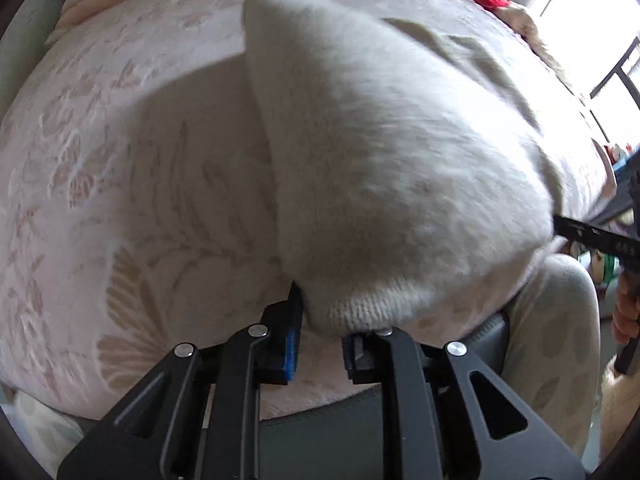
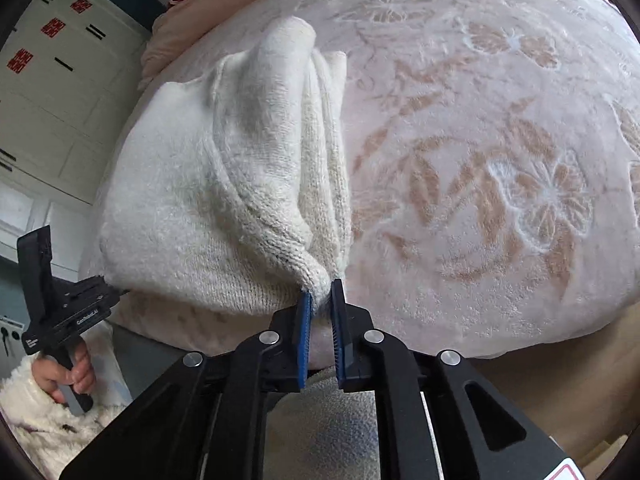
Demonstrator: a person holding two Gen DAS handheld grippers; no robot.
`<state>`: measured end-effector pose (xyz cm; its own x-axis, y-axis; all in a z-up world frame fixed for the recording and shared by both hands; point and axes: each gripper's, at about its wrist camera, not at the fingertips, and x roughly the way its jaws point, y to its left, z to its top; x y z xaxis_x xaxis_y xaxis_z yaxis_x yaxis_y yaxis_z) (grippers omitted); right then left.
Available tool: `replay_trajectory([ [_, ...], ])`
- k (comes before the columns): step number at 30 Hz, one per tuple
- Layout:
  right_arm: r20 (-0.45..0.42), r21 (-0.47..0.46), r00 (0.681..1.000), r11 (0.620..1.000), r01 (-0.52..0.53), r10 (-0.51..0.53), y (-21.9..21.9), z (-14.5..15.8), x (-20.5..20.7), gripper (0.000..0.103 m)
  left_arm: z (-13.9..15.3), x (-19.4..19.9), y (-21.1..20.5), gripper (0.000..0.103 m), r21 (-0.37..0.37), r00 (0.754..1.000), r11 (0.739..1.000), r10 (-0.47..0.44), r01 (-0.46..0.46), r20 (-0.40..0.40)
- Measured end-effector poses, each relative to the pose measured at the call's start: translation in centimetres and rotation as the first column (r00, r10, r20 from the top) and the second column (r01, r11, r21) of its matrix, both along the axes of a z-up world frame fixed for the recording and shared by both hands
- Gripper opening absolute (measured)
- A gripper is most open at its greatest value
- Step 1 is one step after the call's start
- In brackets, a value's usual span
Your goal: Fold small clothes
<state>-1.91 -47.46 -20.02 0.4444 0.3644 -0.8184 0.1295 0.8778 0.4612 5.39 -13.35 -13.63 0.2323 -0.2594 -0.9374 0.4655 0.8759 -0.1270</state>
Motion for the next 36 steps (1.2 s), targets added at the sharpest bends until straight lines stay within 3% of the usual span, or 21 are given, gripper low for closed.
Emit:
replay_trajectory([
  [3, 0.091, 0.054, 0.996, 0.998, 0.018, -0.023, -1.8, 3.5, 0.1, 0.024, 3.9, -1.7, 0.1, 0.020, -0.017, 0.996, 0.997, -0.073, 0.074, 0.051],
  [6, 0.172, 0.113, 0.984, 0.993, 0.029, -0.048, -3.8, 6.6, 2.6, 0.034, 7.9, -3.1, -0.6, 0.043, -0.088, 0.987, 0.988, -0.119, 0.129, 0.110],
  [8, 0.184, 0.129, 0.981, 0.991, 0.031, -0.055, -4.3, 6.9, 5.8, 0.048, 9.5, -3.3, -2.8, 0.056, -0.155, 0.980, 0.976, -0.133, 0.155, 0.146],
  [10, 0.155, 0.123, 0.986, 0.992, 0.042, -0.061, -4.0, 6.2, 9.2, 0.050, 9.5, -2.9, -5.6, 0.056, -0.195, 0.975, 0.961, -0.168, 0.195, 0.146],
  [12, 0.093, 0.128, 0.993, 0.990, 0.064, -0.077, -3.5, 4.0, 12.8, 0.052, 7.6, -2.4, -9.1, 0.055, -0.171, 0.966, 0.956, -0.212, 0.237, 0.149],
  [13, 0.056, 0.136, 0.995, 0.988, 0.068, -0.077, -3.3, 2.6, 14.4, 0.052, 6.6, -2.3, -10.1, 0.047, -0.153, 0.965, 0.958, -0.223, 0.244, 0.140],
  [14, 0.019, 0.122, 0.997, 0.990, 0.069, -0.072, -2.9, 1.4, 15.7, 0.047, 4.7, -2.0, -11.3, 0.040, -0.129, 0.968, 0.961, -0.234, 0.244, 0.091],
  [15, 0.013, 0.105, 0.999, 0.994, 0.033, -0.034, -2.2, 0.9, 16.7, 0.034, 3.3, -1.6, -11.8, 0.025, -0.127, 0.972, 0.963, -0.234, 0.236, 0.033],
  [16, 0.023, 0.083, 1.000, 0.997, -0.002, 0.001, -1.7, 1.2, 17.2, 0.010, 2.4, -1.3, -11.7, 0.023, -0.132, 0.975, 0.967, -0.220, 0.218, -0.002],
  [19, 0.149, 0.071, 0.989, 0.997, -0.014, 0.004, -1.9, 5.3, 17.1, 0.008, 1.0, -0.9, -11.1, 0.023, -0.158, 0.982, 0.973, -0.179, 0.168, -0.062],
  [21, 0.190, 0.063, 0.982, 0.998, 0.009, -0.020, -2.8, 5.8, 17.3, 0.008, 0.5, -0.9, -11.2, 0.023, -0.160, 0.982, 0.974, -0.175, 0.162, -0.071],
  [22, 0.148, 0.024, 0.989, 1.000, 0.016, -0.020, -2.8, 4.3, 18.0, 0.008, 0.4, -0.6, -11.1, 0.023, -0.158, 0.982, 0.974, -0.174, 0.161, -0.071],
  [24, -0.034, 0.014, 0.999, 1.000, -0.006, 0.007, -2.5, -1.1, 19.4, 0.009, -0.1, -0.5, -11.6, 0.023, -0.149, 0.982, 0.976, -0.173, 0.160, -0.077],
  [25, -0.018, 0.033, 1.000, 0.999, 0.018, -0.017, -2.7, -1.9, 19.2, 0.010, -0.3, -0.5, -11.7, 0.023, -0.147, 0.982, 0.977, -0.168, 0.155, -0.081],
  [28, 0.066, 0.123, 0.992, 0.987, 0.101, -0.110, -3.8, 1.0, 16.7, 0.017, 0.1, -0.8, -12.1, 0.023, -0.137, 0.982, 0.976, -0.181, 0.172, -0.061],
  [30, 0.140, 0.066, 0.983, 0.992, 0.107, -0.116, -3.6, 3.9, 13.2, 0.020, 0.6, -1.4, -11.9, 0.024, -0.151, 0.980, 0.972, -0.191, 0.181, -0.050],
  [34, 0.112, 0.093, 0.993, 0.995, 0.038, -0.048, -1.2, 5.0, 5.7, 0.032, 2.3, -1.8, -10.3, 0.029, -0.167, 0.981, 0.968, -0.193, 0.185, -0.029],
  [36, 0.085, 0.090, 0.996, 0.996, -0.010, 0.002, 0.7, 4.4, 3.6, 0.033, 2.5, -2.1, -9.3, 0.030, -0.165, 0.983, 0.970, -0.184, 0.178, -0.016],
])
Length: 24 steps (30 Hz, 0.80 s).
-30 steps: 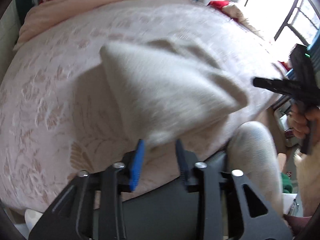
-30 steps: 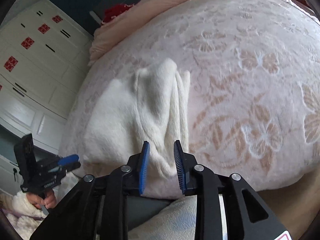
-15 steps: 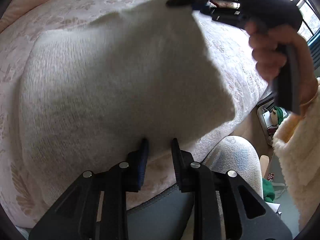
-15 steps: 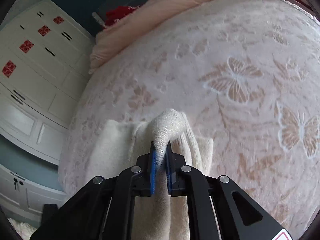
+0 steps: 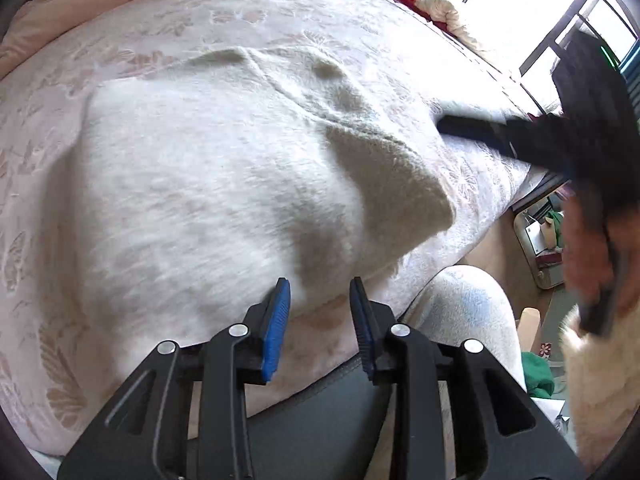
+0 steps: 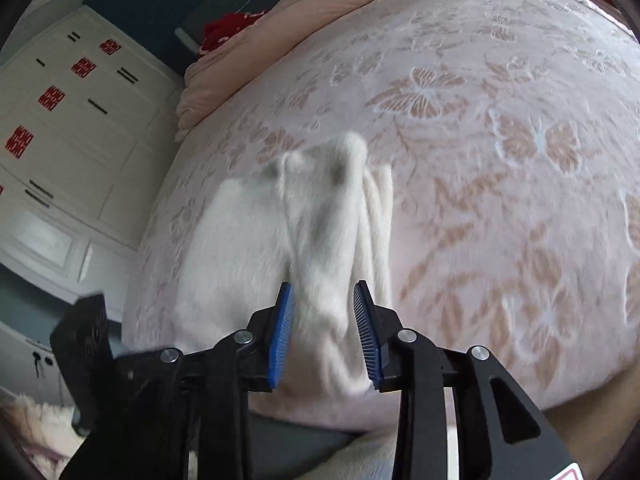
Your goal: Fold small clothes
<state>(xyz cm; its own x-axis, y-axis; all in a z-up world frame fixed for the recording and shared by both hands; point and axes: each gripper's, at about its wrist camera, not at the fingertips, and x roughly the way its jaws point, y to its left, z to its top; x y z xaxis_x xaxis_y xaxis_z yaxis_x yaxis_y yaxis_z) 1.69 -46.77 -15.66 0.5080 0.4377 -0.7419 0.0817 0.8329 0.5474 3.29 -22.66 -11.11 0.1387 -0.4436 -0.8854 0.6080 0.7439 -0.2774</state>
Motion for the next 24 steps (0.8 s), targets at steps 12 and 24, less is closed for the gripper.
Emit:
replay_trajectory([
  [12, -0.134, -0.201, 0.986, 0.977, 0.073, -0.101, -1.9, -5.4, -2.4, 0.000, -3.1, 0.2, 2.6, 0.030, 0.083, 0.991, 0.988, 0.131, -0.128, -0.039],
  [24, 0.074, -0.180, 0.996, 0.981, 0.067, -0.054, 1.3, 1.5, -2.1, 0.037, -2.5, -0.3, 1.9, 0.030, 0.150, 0.994, 0.982, 0.109, -0.111, 0.024],
])
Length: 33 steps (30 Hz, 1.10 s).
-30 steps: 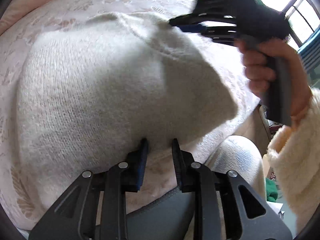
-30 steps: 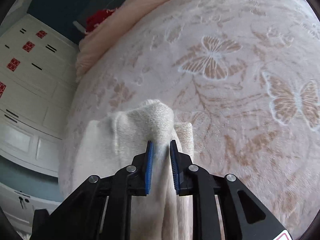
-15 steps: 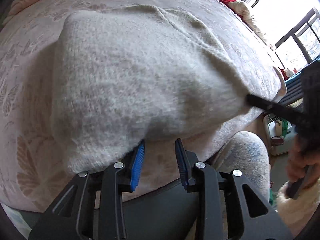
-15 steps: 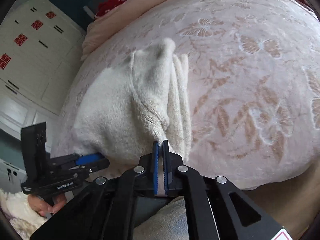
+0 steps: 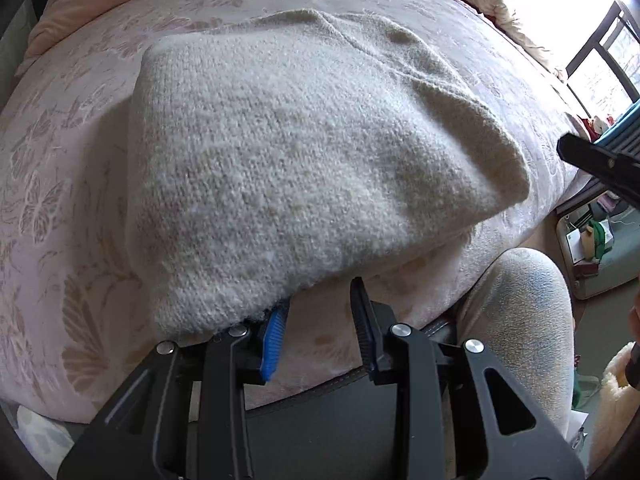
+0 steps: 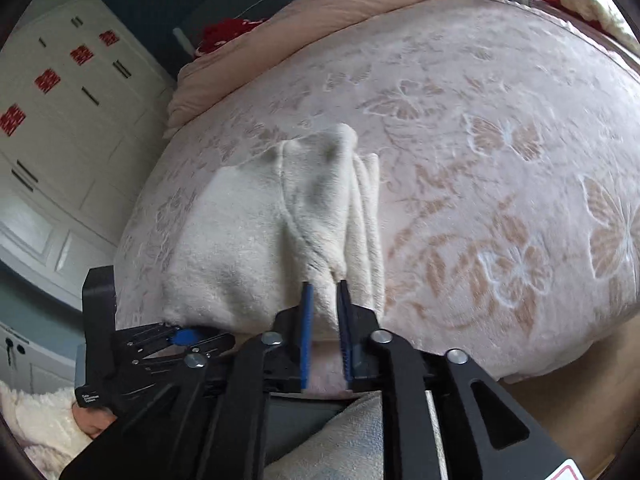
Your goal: Fold small clothes
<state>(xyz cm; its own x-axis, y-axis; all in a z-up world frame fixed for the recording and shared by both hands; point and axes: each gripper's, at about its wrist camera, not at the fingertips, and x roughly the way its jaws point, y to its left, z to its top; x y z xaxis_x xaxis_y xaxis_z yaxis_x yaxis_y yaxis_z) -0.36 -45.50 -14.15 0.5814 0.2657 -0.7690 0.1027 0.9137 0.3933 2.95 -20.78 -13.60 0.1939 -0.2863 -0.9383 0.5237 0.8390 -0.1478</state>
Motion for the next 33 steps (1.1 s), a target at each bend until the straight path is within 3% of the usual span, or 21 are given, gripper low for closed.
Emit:
replay_trajectory([
  [1, -0.014, -0.055, 1.000, 0.998, -0.010, 0.009, 0.7, -0.6, 0.5, 0.046, 0.0, 0.1, 0.0, 0.030, 0.000, 1.000, 1.000, 0.005, -0.005, -0.003],
  [3, -0.046, -0.099, 0.999, 0.995, -0.029, 0.024, 1.4, -1.8, 0.4, 0.045, 0.3, 0.2, 0.4, 0.031, -0.004, 1.000, 1.000, 0.014, -0.014, -0.006],
  [7, -0.079, -0.081, 0.997, 0.997, -0.017, 0.011, 2.0, -3.7, 0.6, 0.045, 0.6, -0.1, 1.9, 0.035, 0.000, 1.000, 1.000, 0.021, -0.021, -0.005],
  [9, -0.088, -0.054, 0.996, 0.999, -0.005, 0.000, 1.7, -4.0, 0.2, 0.045, 0.8, -0.6, 3.1, 0.035, 0.002, 1.000, 1.000, 0.025, -0.025, -0.008],
  [13, -0.088, 0.024, 0.996, 1.000, 0.017, -0.015, 1.0, -4.3, 0.1, 0.043, 1.5, -1.6, 7.0, 0.056, 0.020, 0.996, 0.996, 0.081, -0.082, 0.033],
  [15, -0.095, 0.058, 0.995, 0.998, 0.025, -0.019, 0.6, -4.7, 0.2, 0.042, 1.3, -1.3, 8.9, 0.057, 0.039, 0.989, 0.990, 0.131, -0.134, 0.067],
  [18, -0.113, 0.090, 0.993, 0.995, 0.050, -0.040, 0.3, -5.1, 0.5, 0.034, 0.6, 0.0, 9.9, 0.057, 0.019, 0.980, 0.980, 0.197, -0.198, 0.031],
  [21, -0.100, 0.123, 0.994, 0.991, 0.055, -0.043, 0.1, -4.3, 0.5, 0.031, 1.4, 0.4, 8.7, 0.057, -0.019, 0.984, 0.986, 0.165, -0.164, 0.068],
  [24, -0.096, 0.128, 0.995, 0.991, 0.046, -0.033, 0.2, -4.0, 0.6, 0.029, 1.6, 0.6, 7.0, 0.056, -0.008, 0.984, 0.993, 0.114, -0.114, 0.134],
  [26, -0.108, 0.119, 0.994, 0.993, 0.024, -0.011, 0.6, -4.2, 1.1, 0.012, 1.2, 1.2, 6.7, 0.038, -0.022, 0.986, 0.992, 0.122, -0.121, 0.114],
  [27, -0.101, 0.103, 0.995, 0.994, 0.026, -0.015, 0.7, -4.0, 1.1, 0.011, 1.1, 1.6, 6.7, 0.016, -0.019, 0.986, 0.991, 0.134, -0.133, 0.104],
  [31, -0.010, 0.068, 0.999, 0.997, 0.038, -0.038, 0.5, -0.4, -0.6, 0.007, 2.5, 2.4, 9.2, 0.009, -0.061, 0.975, 0.976, 0.213, -0.209, 0.066],
  [33, -0.065, 0.036, 0.997, 0.999, 0.036, -0.034, 0.3, -2.1, -0.5, 0.007, 1.9, 2.2, 10.1, 0.009, -0.036, 0.975, 0.975, 0.219, -0.217, 0.043],
])
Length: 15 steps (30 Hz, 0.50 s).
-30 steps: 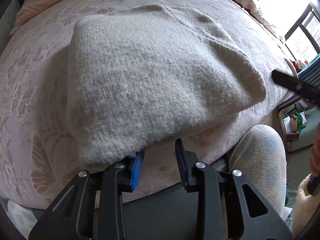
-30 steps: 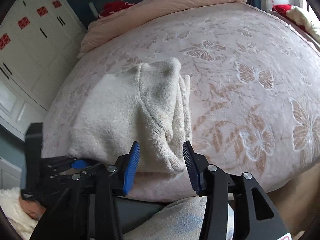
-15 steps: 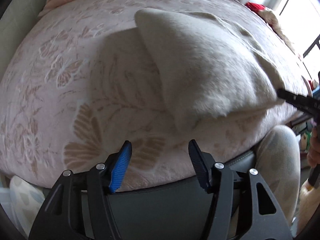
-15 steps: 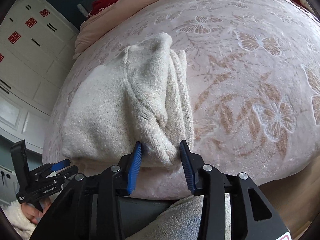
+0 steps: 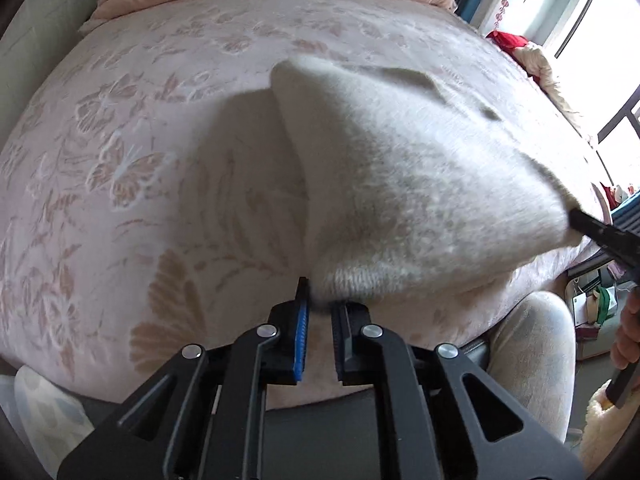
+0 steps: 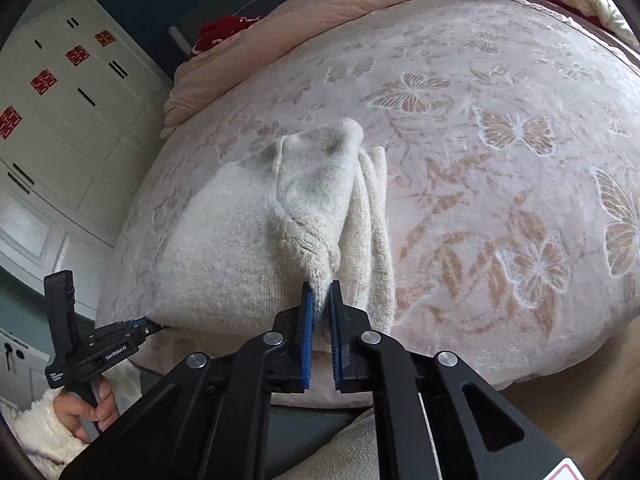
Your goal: Fold small clothes
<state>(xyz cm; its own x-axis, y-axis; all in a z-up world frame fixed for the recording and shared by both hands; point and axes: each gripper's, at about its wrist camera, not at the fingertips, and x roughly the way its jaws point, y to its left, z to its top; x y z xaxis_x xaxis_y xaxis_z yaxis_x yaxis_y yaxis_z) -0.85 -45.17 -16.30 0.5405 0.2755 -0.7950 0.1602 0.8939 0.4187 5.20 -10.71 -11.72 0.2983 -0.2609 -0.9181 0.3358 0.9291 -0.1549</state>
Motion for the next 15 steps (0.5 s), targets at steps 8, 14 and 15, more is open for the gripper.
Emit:
replay_trajectory([
  [8, -0.071, 0.003, 0.997, 1.000, 0.008, -0.008, -0.8, -1.9, -0.2, 0.019, -2.4, -0.8, 1.5, 0.006, 0.032, 0.997, 0.999, 0.019, -0.016, -0.078],
  [14, 0.109, 0.080, 0.994, 0.997, -0.003, -0.006, -1.4, 5.1, 2.4, 0.020, 7.0, -0.6, -0.5, 0.028, -0.137, 0.993, 0.988, -0.057, 0.070, 0.100],
  [15, 0.126, 0.073, 0.992, 0.997, -0.023, 0.014, -0.9, 5.9, 4.2, 0.019, 7.8, 0.0, -1.7, 0.041, -0.155, 0.991, 0.985, -0.064, 0.083, 0.119],
])
